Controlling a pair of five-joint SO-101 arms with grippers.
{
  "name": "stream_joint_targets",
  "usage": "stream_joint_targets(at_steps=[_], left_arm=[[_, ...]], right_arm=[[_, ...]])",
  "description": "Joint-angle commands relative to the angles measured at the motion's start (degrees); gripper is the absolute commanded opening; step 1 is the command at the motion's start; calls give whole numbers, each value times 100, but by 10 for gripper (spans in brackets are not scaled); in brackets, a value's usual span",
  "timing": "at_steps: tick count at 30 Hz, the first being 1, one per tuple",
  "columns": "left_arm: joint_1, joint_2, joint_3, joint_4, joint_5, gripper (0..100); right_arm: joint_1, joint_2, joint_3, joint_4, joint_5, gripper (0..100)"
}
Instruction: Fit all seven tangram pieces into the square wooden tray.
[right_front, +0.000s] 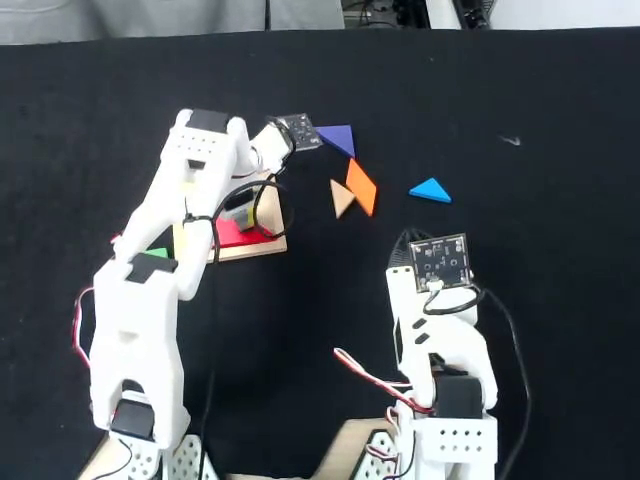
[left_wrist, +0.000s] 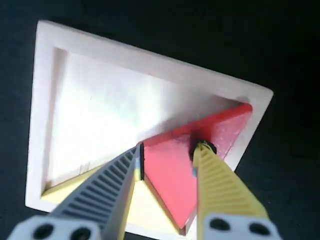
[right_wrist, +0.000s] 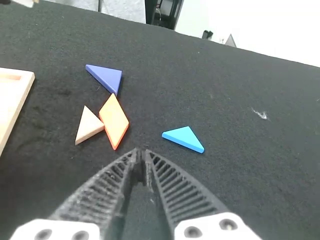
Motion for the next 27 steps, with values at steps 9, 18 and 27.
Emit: stream_joint_targets(at_steps=[9,18,27], left_arm=[[488,193,-470,-642,1275,180],[330,105,-400,334,580,180],[541,-220,-356,721,571,63]], right_arm=[[-53,-453,-22,-114,53,12],[-44,-453,-22,-114,53,12],[-44,-453,-22,-114,53,12]])
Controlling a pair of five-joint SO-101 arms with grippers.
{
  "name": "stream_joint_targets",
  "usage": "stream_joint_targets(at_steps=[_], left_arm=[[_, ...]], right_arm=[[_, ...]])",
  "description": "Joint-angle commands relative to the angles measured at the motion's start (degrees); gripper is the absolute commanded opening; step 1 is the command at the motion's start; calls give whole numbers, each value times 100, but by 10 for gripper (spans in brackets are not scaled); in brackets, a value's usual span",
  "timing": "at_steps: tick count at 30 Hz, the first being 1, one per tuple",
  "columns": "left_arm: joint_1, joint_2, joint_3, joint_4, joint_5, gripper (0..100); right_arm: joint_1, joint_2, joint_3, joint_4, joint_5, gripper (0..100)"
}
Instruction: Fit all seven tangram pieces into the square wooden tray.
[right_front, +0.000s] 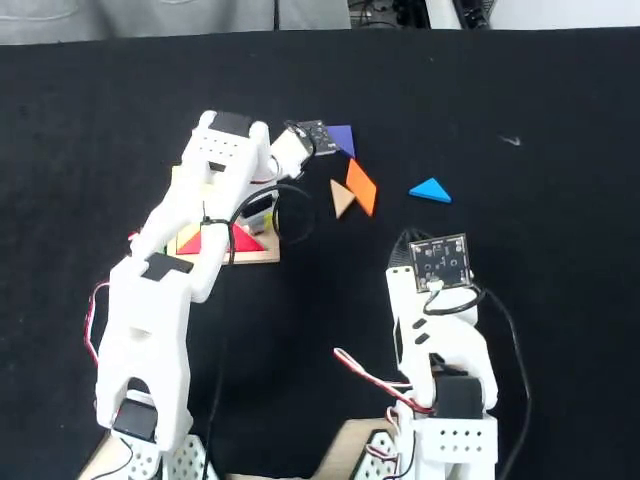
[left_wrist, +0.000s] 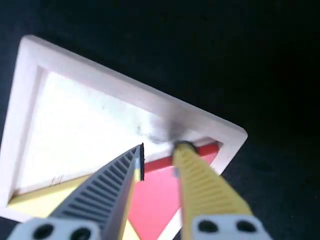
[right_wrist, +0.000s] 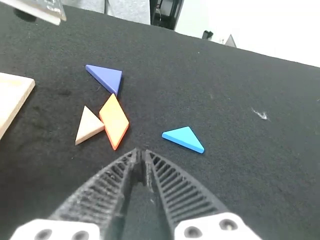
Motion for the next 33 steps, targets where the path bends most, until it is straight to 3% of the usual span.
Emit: stream_joint_targets(at_steps=[1,4,10,15,19,22,28,33], left_arm=[[224,-510,13,325,-62,62],[338,-844,-31,466,-35,62],[163,-2365,-611,1196,914,63],[-470,-3429,-268,1319,1837,65],[-1059,-4105,523,1266,2497,168],[-1358,-4668,1385,993,2892,245],[-1930,-6013,3670,-97,3798,196],[-2677,-6971,6070,-1653,4369,177]], right_arm=[[-44,-453,-22,-114,53,12],[-44,-453,-22,-114,53,12],[-44,-453,-22,-114,53,15],[-62,-426,-22,-105,62,41],[-79,-400,-268,53,501,113],[-316,-400,-646,545,659,113],[-888,22,-1235,1011,668,113],[-1196,1657,-2360,976,668,113]])
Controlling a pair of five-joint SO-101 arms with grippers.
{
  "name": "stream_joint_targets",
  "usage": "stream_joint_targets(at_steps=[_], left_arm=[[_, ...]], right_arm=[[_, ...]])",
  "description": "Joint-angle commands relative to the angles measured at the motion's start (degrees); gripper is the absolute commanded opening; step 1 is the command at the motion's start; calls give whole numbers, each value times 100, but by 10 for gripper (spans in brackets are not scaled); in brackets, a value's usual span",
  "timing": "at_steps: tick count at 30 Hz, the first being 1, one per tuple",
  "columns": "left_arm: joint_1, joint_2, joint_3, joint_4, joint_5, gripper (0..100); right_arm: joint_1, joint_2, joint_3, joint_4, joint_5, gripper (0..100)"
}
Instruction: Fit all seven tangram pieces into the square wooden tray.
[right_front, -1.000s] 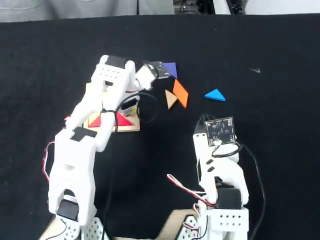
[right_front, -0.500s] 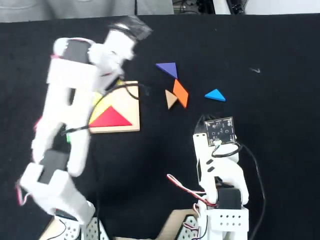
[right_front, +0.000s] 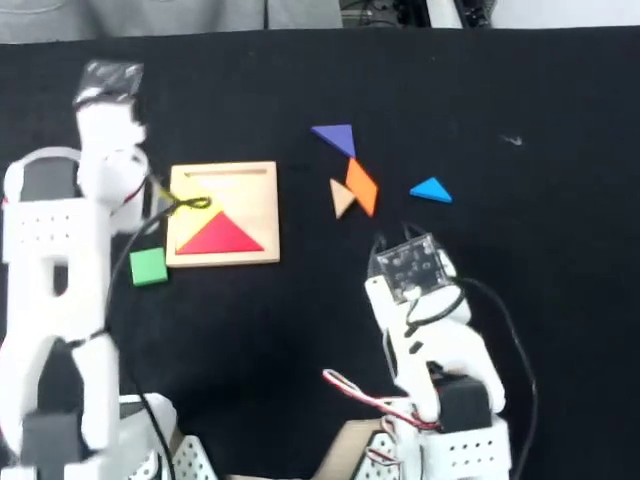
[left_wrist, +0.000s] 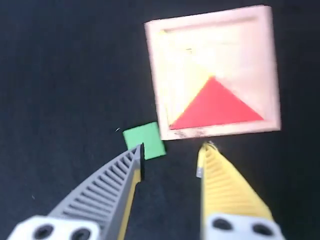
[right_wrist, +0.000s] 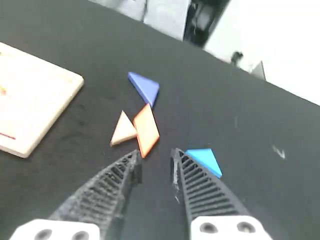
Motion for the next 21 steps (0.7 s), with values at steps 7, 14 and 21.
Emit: stream_joint_targets(at_steps=[7,14,21], left_arm=[[-1525,-1723,3723,-2602,985,177],[-1701,-2013,4611,-3886,1345,181],[-1604,-1987,5051,-4422,1538,181]], right_arm=[[-440,4470,-3327,-9,62,115],[-413,7697,-5288,-35,378,116],[149,10273,-7011,-545,448,114]])
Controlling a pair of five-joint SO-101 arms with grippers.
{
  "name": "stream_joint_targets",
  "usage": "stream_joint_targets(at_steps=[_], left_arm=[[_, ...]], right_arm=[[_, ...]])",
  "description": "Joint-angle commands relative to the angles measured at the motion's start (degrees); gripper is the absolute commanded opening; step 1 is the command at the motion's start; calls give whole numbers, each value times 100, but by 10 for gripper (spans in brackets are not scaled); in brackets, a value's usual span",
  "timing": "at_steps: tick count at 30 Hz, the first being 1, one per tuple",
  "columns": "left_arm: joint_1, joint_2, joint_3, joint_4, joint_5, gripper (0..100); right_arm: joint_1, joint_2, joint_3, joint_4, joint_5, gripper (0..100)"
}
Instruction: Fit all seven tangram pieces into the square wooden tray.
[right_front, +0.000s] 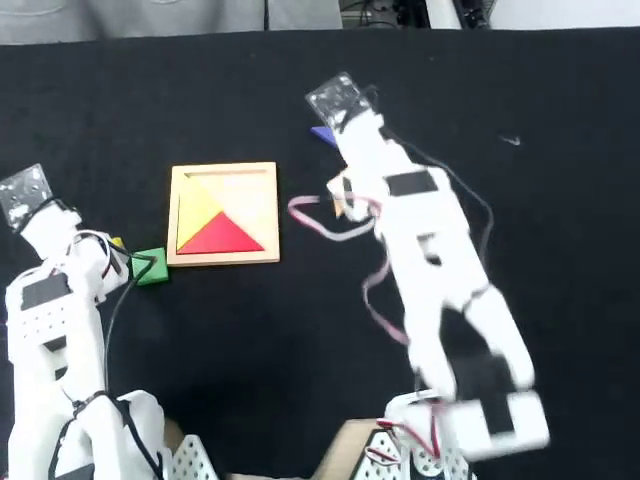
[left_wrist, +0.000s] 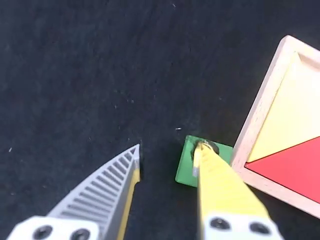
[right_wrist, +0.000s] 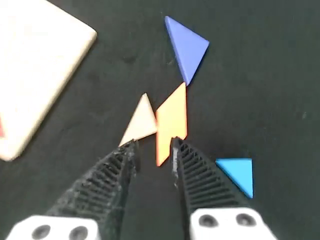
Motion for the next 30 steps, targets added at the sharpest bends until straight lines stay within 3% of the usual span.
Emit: stream_joint_targets(at_steps=[1,12,30], left_arm=[[31,-132,365,-695,114,181],[233,-176,593,-914,114,177],[224,-176,593,-932,97,177]], right_arm=[[343,1068,-1174,-211,44,113],[352,2905,-3169,141,44,117],[308,5666,-7345,2734,-273,114]])
